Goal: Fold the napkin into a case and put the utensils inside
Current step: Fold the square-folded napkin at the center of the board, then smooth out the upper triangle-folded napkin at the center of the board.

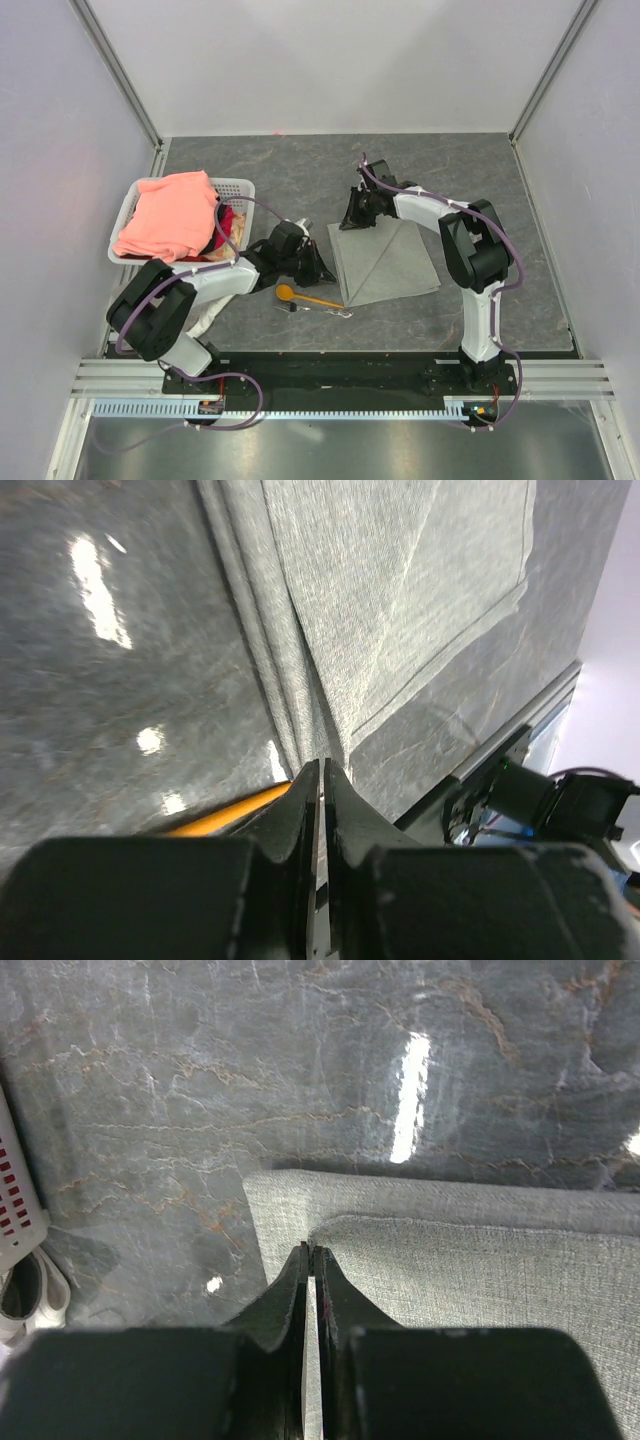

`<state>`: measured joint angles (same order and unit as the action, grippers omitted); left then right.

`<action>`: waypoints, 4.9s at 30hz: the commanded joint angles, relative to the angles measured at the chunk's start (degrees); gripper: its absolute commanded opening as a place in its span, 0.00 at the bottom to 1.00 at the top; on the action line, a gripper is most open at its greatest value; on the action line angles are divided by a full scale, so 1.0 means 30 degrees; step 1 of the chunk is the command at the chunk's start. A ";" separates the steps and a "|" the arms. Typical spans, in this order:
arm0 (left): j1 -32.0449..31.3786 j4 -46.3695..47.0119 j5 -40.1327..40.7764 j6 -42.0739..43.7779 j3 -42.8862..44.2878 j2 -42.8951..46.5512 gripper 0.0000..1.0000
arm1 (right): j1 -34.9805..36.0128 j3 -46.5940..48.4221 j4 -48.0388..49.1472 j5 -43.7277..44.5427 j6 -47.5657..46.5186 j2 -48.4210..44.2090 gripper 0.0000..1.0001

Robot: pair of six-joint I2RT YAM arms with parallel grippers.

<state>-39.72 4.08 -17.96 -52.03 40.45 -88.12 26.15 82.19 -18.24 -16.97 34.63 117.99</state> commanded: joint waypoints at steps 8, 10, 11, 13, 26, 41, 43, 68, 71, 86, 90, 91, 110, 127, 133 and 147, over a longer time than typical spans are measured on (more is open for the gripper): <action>0.0819 -0.0597 0.0303 0.0204 0.0198 0.0078 0.09 | 0.0190 0.1079 0.0836 -0.0963 0.0409 0.0571 0.20; 0.0820 -0.0539 -0.0370 0.0467 0.0783 -0.0216 0.09 | 0.0218 0.1079 0.0807 -0.0993 0.0234 0.0396 0.29; 0.0820 -0.0451 -0.0981 0.0497 0.1018 -0.0595 0.09 | 0.0189 0.1079 0.0806 -0.0877 0.0233 0.0308 0.31; 0.0820 0.0163 -0.1803 0.0556 0.1692 -0.1094 0.08 | 0.0189 0.1312 0.0719 -0.0934 0.0146 -0.0100 0.40; -0.0380 0.2562 -0.5583 -0.0439 0.5413 -0.5254 0.08 | -0.5548 -0.2259 0.0250 -0.2572 -0.1904 -0.4586 0.63; -0.0879 0.2626 -0.5734 0.0263 0.4218 -0.7190 0.07 | -0.8042 -0.2848 0.3150 -0.5270 -0.2053 -0.1365 0.25; -0.0850 0.2771 -0.5617 0.0409 0.3689 -0.7103 0.06 | -0.8305 -0.2789 0.3472 -0.5387 -0.2110 -0.0866 0.25; -0.0645 0.2274 -0.6495 0.0322 0.4767 -0.5371 0.08 | -0.8075 -0.3453 0.1741 -0.4360 -0.2611 -0.4286 0.49; -0.0645 0.2566 -0.6700 0.0147 0.5384 -0.6631 0.08 | -0.7429 -0.5939 0.3403 -0.5151 -0.1938 -0.5285 0.48; -0.0323 0.4059 -0.6173 0.0029 0.3804 -0.8157 0.07 | -0.6400 -1.0026 0.8776 -0.7616 -0.0206 -0.3942 0.21; -0.0323 0.4295 -0.6173 -0.0059 0.3219 -0.8041 0.07 | -0.6987 -0.9557 0.8455 -0.7293 -0.0615 -0.3385 0.21; -0.0323 0.4325 -0.6115 -0.0088 0.3072 -0.7982 0.07 | -0.7047 -0.9179 0.8047 -0.7147 -0.0819 -0.3065 0.21; -0.0323 0.3944 -0.6847 -0.0849 0.3364 -0.5608 0.07 | -0.5502 -0.7647 0.3295 -0.4273 -0.2990 -0.5784 0.34; -0.0293 0.5379 -0.5997 -0.0967 0.0904 -0.6722 0.07 | -0.4877 -1.1784 0.7604 -0.6179 -0.1495 -0.5173 0.33; -0.0293 0.5526 -0.6027 -0.0792 0.0318 -0.6635 0.07 | -0.6108 -0.9032 0.6110 -0.5534 -0.2549 -0.4206 0.34; -0.0323 0.3452 -0.5882 -0.1348 0.0171 -0.1573 0.23 | -0.5468 -0.6155 0.0517 -0.0677 -0.4307 -0.6749 0.57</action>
<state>-40.84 19.00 -36.36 -54.65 41.43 -103.24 7.20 64.71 -10.39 -26.92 24.60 104.68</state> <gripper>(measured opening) 0.186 0.511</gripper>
